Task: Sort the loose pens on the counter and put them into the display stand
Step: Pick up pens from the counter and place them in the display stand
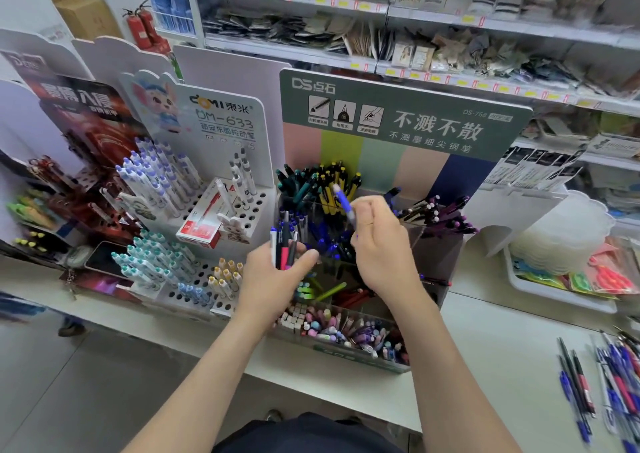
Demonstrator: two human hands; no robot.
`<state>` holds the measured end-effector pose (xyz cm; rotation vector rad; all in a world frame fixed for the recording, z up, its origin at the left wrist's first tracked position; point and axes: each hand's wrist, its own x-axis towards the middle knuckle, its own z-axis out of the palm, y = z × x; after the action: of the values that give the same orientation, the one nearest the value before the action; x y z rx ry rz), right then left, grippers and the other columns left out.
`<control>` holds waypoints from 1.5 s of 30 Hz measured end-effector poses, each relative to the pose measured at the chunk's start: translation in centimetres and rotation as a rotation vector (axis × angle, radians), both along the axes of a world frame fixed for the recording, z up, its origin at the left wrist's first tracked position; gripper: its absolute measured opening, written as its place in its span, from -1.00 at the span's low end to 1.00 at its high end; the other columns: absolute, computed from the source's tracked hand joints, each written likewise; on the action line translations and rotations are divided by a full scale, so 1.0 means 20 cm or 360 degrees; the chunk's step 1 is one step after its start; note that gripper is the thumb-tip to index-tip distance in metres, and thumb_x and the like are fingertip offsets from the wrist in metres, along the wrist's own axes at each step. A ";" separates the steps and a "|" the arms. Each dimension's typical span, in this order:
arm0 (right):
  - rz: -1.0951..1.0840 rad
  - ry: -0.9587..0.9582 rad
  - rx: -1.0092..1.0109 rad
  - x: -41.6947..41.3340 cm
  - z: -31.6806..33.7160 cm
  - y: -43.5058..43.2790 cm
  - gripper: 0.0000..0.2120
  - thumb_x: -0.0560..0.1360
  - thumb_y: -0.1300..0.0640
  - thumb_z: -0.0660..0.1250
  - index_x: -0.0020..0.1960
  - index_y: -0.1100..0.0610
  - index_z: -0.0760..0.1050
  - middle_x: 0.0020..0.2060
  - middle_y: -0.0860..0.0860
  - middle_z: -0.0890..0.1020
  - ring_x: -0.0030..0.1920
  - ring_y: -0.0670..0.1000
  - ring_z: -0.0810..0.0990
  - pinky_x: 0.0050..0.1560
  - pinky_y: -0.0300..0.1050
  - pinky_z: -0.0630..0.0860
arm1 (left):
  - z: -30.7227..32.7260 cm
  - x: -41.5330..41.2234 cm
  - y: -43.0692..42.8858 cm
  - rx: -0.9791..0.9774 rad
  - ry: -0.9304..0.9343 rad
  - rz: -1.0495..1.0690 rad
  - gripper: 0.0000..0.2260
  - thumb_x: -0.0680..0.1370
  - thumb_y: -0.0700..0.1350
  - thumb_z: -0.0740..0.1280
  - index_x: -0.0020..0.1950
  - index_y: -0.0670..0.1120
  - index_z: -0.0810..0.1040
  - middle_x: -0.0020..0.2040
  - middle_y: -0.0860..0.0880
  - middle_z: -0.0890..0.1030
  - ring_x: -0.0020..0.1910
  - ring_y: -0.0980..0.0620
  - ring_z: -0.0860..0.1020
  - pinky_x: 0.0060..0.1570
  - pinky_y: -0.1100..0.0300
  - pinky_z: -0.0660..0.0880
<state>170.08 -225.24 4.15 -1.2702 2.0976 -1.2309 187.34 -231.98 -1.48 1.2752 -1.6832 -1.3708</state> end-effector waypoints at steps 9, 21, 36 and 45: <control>0.0256 0.0317 0.0816 -0.02 0.06 0.02 -0.69 0.69 0.05 0.25 0.32 0.16 0.24 -0.19 0.12 0.59 -0.30 0.13 0.55 -0.35 0.02 0.42 | 0.01 -0.07 -0.02 -0.0232 -0.0469 -0.0025 -0.75 0.55 -0.08 0.45 -0.21 -0.20 0.52 -0.36 -0.14 0.60 -0.36 -0.15 0.59 -0.29 -0.02 0.53; 0.0552 0.1156 0.0848 0.04 0.11 -0.21 -0.80 0.57 0.27 0.44 0.18 0.13 0.61 -0.01 0.14 0.57 -0.05 0.27 0.58 -0.11 0.06 0.47 | 0.09 -0.07 -0.10 -0.0444 -0.0459 -0.0143 -0.80 0.50 -0.17 0.46 -0.25 0.01 0.50 -0.38 -0.03 0.61 -0.37 -0.07 0.63 -0.30 -0.06 0.61; 0.0755 0.1537 0.0929 0.06 0.23 -0.31 -0.66 0.51 0.31 0.44 0.25 0.12 0.51 -0.02 0.07 0.42 -0.10 0.19 0.48 -0.14 0.07 0.43 | 0.03 0.01 -0.04 -0.0029 -0.0089 -0.0001 -0.81 0.51 -0.06 0.54 -0.12 -0.12 0.59 -0.33 -0.15 0.64 -0.32 -0.16 0.64 -0.15 -0.25 0.66; 0.0828 0.1266 0.0625 -0.02 0.14 -0.30 -0.53 0.52 0.43 0.34 0.35 0.07 0.60 0.16 0.06 0.63 0.22 0.13 0.54 0.18 0.11 0.57 | 0.02 0.03 -0.03 -0.0033 -0.0015 0.0095 -0.85 0.53 -0.10 0.54 -0.11 -0.11 0.60 -0.26 -0.16 0.64 -0.19 -0.21 0.65 -0.06 -0.23 0.66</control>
<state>169.76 -231.28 6.98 -2.1272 2.0837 -0.0602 188.01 -232.58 -1.09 1.3118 -1.6479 -1.3114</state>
